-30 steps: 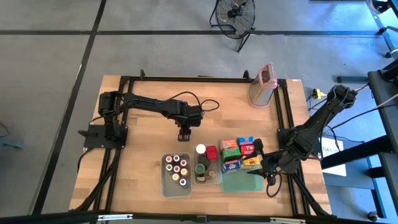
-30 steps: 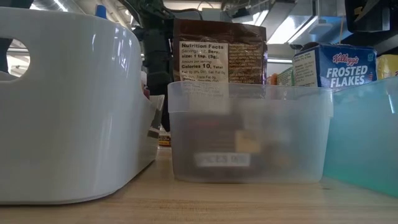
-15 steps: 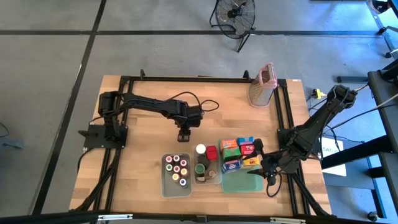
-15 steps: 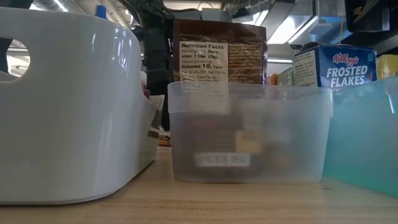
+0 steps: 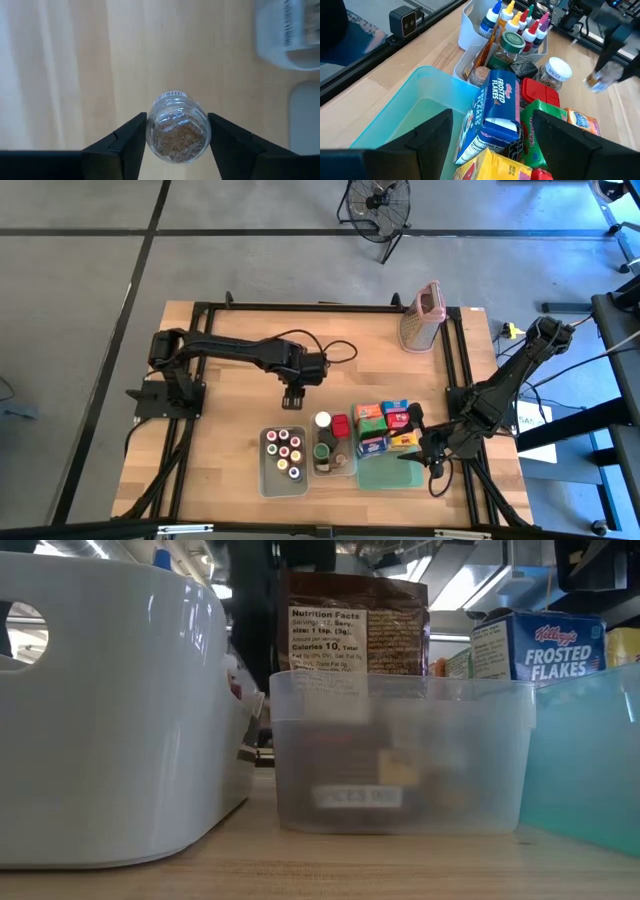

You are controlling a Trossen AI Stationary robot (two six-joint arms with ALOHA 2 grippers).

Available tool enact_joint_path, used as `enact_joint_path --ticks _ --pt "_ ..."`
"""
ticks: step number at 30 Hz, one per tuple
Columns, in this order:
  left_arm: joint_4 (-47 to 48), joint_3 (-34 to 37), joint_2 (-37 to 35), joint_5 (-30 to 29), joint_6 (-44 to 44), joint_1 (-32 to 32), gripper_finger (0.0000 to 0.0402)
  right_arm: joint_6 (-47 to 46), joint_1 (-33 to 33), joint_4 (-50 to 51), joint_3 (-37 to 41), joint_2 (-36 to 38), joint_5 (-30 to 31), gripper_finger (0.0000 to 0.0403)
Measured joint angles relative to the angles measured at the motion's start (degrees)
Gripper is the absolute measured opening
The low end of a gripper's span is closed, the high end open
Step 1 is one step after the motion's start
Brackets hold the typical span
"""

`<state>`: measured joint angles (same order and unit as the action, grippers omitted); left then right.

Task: Pick & Place Kitchen Items
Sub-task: Put the brown seasoning bottle into the white bin

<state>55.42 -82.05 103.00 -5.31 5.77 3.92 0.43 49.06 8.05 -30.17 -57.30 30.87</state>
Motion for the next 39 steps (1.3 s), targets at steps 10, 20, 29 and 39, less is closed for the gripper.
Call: enact_joint_path --ticks 10,20,29,39 --pt "11.28 -17.74 -0.08 -4.56 -1.10 -5.97 0.0193 -1.15 0.00 0.62 0.00 0.00 0.35 0.0275" --pt "6.94 -26.84 -0.08 -3.44 -0.66 -16.15 0.0189 -1.49 -0.01 0.83 0.00 -0.01 0.35 0.0275" --pt "-2.45 -26.92 3.31 -0.10 2.44 -22.31 0.0185 -1.44 -0.02 0.63 0.00 -0.02 0.37 0.0275" --pt "-6.14 -26.88 11.88 8.45 6.17 -18.15 0.0194 -0.82 -0.02 -0.98 0.00 0.00 0.39 0.0275"
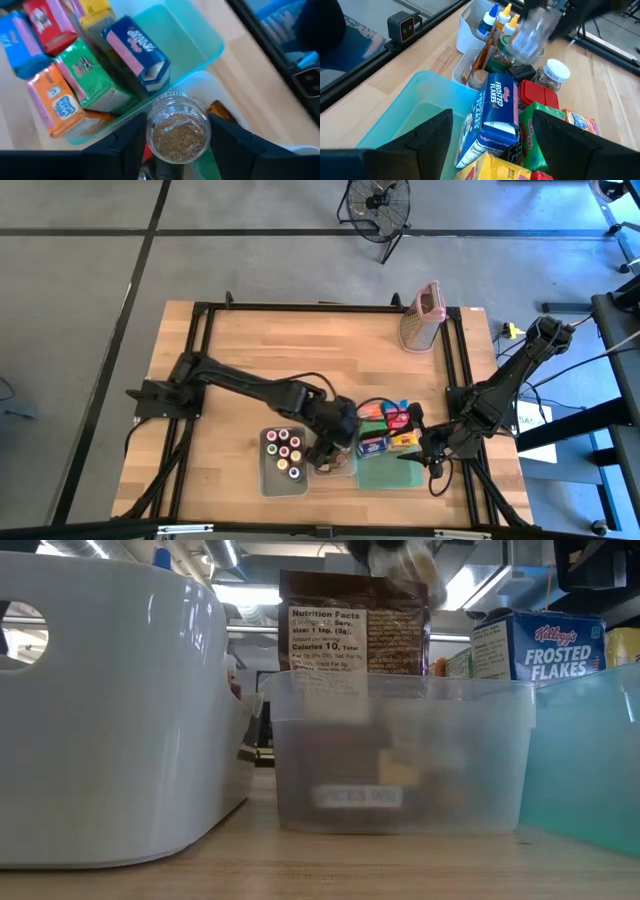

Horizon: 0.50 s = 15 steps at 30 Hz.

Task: Pick & Place Kitchen Items
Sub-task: Put the brown seasoning bottle into the white bin

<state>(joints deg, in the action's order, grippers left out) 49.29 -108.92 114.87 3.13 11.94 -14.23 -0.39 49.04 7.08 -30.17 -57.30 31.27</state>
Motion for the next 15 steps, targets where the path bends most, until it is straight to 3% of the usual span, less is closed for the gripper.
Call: enact_joint_path --ticks 10,15 --pt "-2.49 0.00 4.55 5.72 1.75 1.90 0.0198 -0.33 0.02 0.71 0.00 -0.02 -0.04 0.0275" --pt "-2.77 0.02 5.59 5.58 2.17 2.00 0.0192 -0.74 0.01 2.33 0.00 -0.01 -0.06 0.0275"
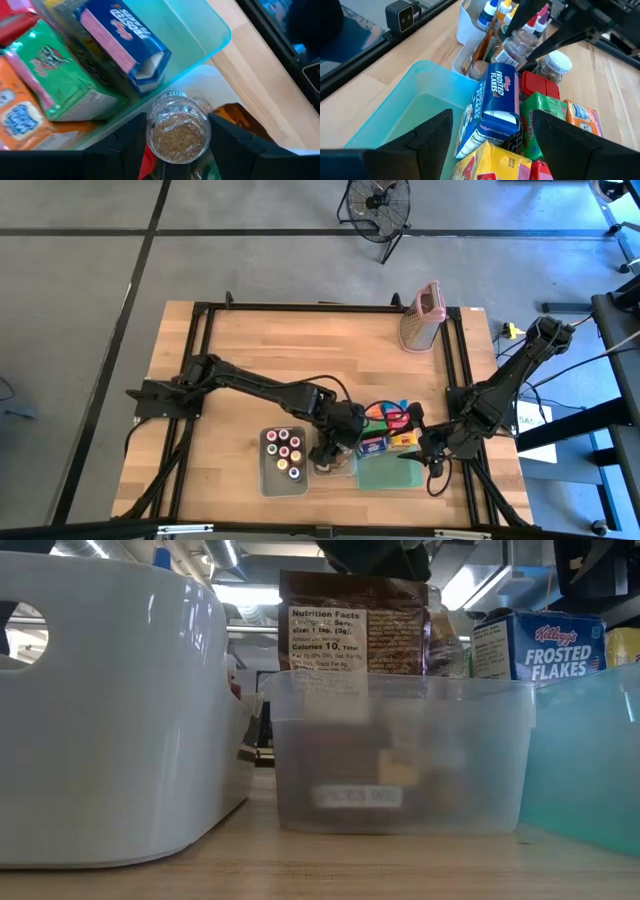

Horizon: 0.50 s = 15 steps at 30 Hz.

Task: Pick & Place Kitchen Items
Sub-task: Put the brown seasoning bottle into the white bin

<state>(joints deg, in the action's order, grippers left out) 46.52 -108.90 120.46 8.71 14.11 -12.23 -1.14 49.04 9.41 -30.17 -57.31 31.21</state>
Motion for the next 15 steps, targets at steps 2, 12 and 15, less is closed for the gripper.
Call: enact_joint_path --ticks 2,12,15 --pt "-0.58 -0.02 0.68 0.01 0.00 0.11 0.0186 -0.67 0.01 0.14 0.00 0.01 0.00 0.0275" --pt "0.02 0.07 3.08 -0.15 0.63 0.92 0.0198 -1.02 0.01 0.17 0.00 0.01 0.02 0.0275" --pt "-0.90 -0.02 3.39 -0.16 0.65 1.08 0.0188 -0.99 0.01 0.20 0.00 0.01 0.02 0.0275"
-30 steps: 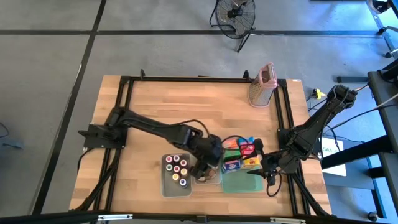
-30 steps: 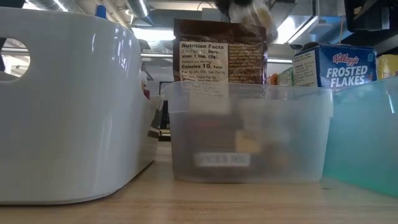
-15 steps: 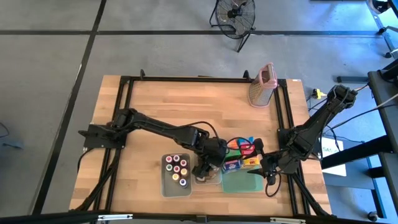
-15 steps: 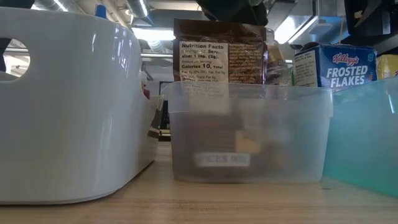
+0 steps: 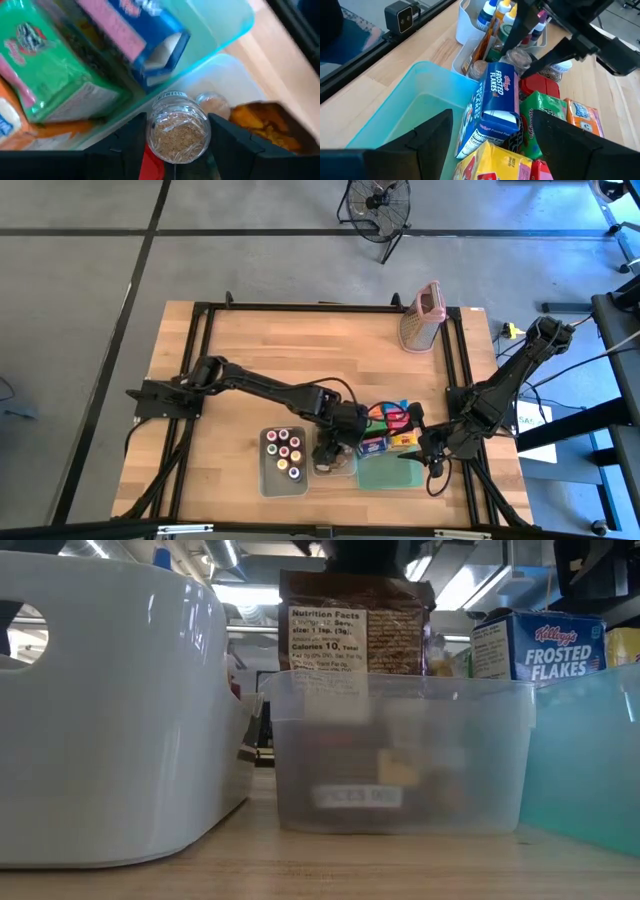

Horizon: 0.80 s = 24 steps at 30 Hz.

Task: Pick & Place Kitchen Items
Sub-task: Put the brown seasoning bottle into the white bin

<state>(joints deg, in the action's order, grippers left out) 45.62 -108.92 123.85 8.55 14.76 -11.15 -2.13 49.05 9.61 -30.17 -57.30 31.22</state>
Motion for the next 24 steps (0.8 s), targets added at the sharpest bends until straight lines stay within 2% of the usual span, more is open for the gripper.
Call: enact_joint_path --ticks 9,17,24 --pt "0.37 0.00 2.01 -0.30 0.02 0.43 0.0201 -0.02 -0.02 0.02 0.00 -0.02 0.00 0.0275" --pt "-0.76 -0.17 3.68 -0.38 0.90 0.32 0.0189 -0.09 -0.02 0.15 0.00 -0.02 -0.02 0.0275" --pt "-0.46 -0.11 3.77 -0.92 0.12 0.34 0.0221 -0.22 -0.01 0.36 0.00 -0.01 -0.01 0.0275"
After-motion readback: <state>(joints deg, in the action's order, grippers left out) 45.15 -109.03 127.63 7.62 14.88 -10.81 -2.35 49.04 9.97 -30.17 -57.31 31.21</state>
